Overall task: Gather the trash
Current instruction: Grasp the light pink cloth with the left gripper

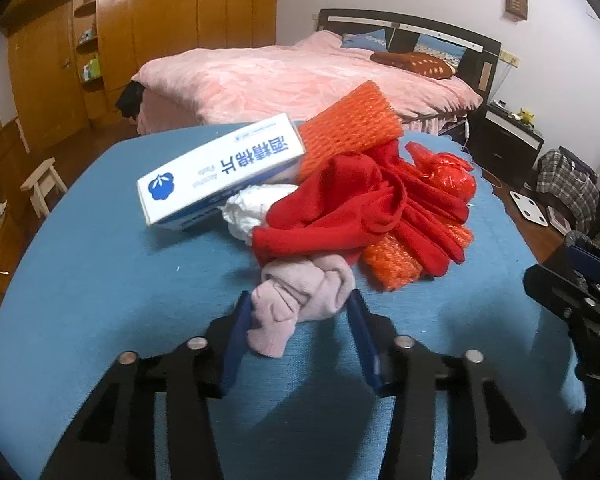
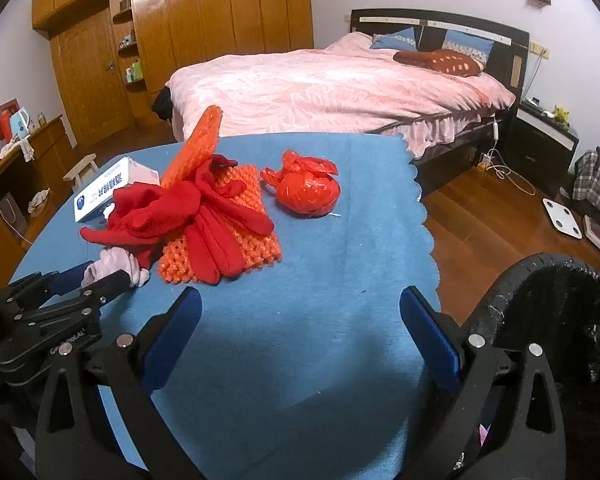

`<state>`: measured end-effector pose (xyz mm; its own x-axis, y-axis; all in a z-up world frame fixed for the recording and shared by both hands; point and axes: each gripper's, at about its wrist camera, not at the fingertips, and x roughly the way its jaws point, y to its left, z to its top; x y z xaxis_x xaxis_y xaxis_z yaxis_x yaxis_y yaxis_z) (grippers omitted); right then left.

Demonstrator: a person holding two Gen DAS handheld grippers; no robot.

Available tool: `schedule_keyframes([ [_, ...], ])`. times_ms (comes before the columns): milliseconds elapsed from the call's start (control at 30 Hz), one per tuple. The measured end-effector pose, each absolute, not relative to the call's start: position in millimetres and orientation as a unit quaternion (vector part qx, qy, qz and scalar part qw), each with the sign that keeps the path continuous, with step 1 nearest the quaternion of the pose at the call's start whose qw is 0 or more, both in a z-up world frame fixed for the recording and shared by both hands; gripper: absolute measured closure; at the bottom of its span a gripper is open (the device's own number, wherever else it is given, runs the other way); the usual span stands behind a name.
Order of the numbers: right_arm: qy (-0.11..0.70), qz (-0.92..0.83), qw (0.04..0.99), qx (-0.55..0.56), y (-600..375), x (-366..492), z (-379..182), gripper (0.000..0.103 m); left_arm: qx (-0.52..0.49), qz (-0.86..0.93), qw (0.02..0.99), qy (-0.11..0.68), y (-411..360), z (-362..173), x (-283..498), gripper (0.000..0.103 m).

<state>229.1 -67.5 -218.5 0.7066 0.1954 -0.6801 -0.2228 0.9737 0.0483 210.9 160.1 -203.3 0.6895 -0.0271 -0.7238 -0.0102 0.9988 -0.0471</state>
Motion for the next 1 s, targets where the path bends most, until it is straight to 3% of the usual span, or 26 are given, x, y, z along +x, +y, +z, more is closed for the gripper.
schedule_keyframes([
  [333,0.365,0.12,0.923,-0.019,-61,234,-216,0.006,-0.051,-0.008,0.924,0.378,164,-195,197,0.083],
  [500,0.36,0.129,0.924,-0.025,-52,238,-212,0.006,-0.059,-0.004,0.926,0.373,173,-193,189,0.086],
  [600,0.362,0.131,0.922,-0.027,-47,239,-214,0.006,-0.062,-0.013,0.922,0.381,175,-196,193,0.081],
  [733,0.365,0.131,0.921,-0.032,-46,238,-215,0.006,-0.049,-0.017,0.919,0.391,168,-200,200,0.062],
  [1000,0.364,0.125,0.922,-0.029,-53,240,-213,0.006,-0.054,-0.019,0.907,0.417,164,-211,218,0.052],
])
